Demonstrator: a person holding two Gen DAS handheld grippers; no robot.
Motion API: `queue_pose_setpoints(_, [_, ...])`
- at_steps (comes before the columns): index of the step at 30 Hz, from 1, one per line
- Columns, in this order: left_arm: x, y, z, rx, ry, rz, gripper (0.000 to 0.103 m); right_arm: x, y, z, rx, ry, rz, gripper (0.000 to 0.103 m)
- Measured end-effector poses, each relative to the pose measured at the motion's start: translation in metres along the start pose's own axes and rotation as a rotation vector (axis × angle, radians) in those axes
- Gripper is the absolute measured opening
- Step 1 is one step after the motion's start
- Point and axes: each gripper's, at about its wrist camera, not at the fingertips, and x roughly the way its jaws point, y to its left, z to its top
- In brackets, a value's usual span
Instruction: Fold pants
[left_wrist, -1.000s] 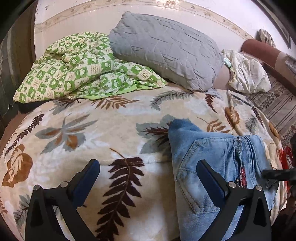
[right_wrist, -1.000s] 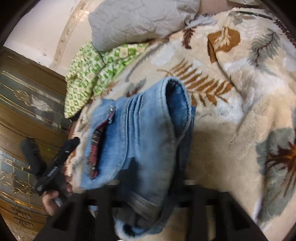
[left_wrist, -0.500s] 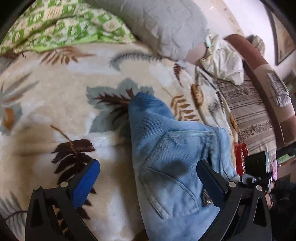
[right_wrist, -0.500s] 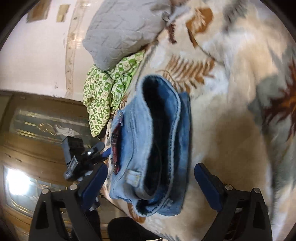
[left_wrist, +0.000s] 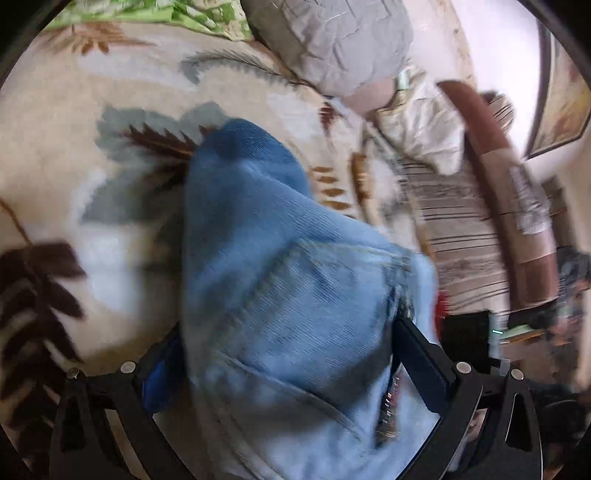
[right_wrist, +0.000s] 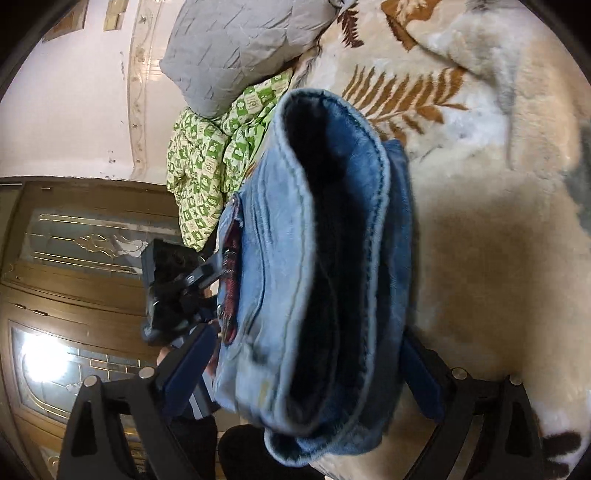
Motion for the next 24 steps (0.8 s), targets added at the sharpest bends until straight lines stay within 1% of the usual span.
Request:
queue_pose_setpoints(2, [-0.001, 0.004, -0.005, -0.022, -0.019, -0.021, 0.103, 0.003, 0.000, 0.004, -0.010, 0.001, 0.005, 0.096])
queue_pose_setpoints(4, [-0.002, 0.005, -0.009, -0.011, -0.045, -0.027, 0.103, 0.008, 0.003, 0.003, -0.058, -0.015, -0.022, 0.089])
queue_pose_setpoints(5, [-0.003, 0.003, -0.012, -0.003, -0.063, -0.020, 0.100, 0.011, 0.005, 0.003, -0.072, -0.022, -0.043, 0.077])
queue_pose_setpoints(6, [-0.002, 0.003, -0.013, -0.002, -0.067, -0.017, 0.094, 0.013, 0.004, 0.002, -0.081, -0.029, -0.055, 0.064])
queue_pose_setpoints(7, [-0.002, 0.004, -0.014, -0.002, -0.068, -0.015, 0.080, 0.013, 0.002, 0.002, -0.085, -0.036, -0.055, 0.058])
queue_pose_setpoints(8, [-0.001, 0.006, -0.015, -0.001, -0.068, -0.007, 0.069, 0.011, -0.002, 0.001, -0.076, -0.050, -0.045, 0.050])
queue_pose_setpoints(9, [0.000, 0.008, -0.015, -0.005, -0.065, -0.004, 0.065, 0.010, -0.006, 0.002, -0.067, -0.054, -0.039, 0.041])
queue_pose_setpoints(11, [-0.003, 0.007, -0.015, -0.002, -0.064, -0.016, 0.050, 0.008, -0.004, 0.001, -0.083, -0.062, -0.039, 0.036])
queue_pose_setpoints(12, [-0.006, 0.003, -0.015, 0.014, -0.072, -0.018, 0.046, 0.008, 0.001, 0.000, -0.109, -0.068, -0.049, 0.035])
queue_pose_setpoints(14, [-0.011, -0.007, -0.018, 0.058, -0.089, -0.001, 0.038, 0.005, 0.012, -0.002, -0.151, -0.083, -0.059, 0.032])
queue_pose_setpoints(17, [-0.021, -0.017, -0.021, 0.082, -0.114, -0.011, 0.036, -0.003, 0.024, -0.004, -0.187, -0.105, -0.044, 0.031])
queue_pose_setpoints(21, [-0.037, -0.036, -0.023, 0.130, -0.153, -0.012, 0.035, -0.013, 0.041, -0.005, -0.227, -0.128, -0.033, 0.030])
queue_pose_setpoints(24, [-0.049, -0.048, -0.017, 0.158, -0.194, -0.026, 0.035, -0.022, 0.055, 0.000, -0.264, -0.155, -0.021, 0.030])
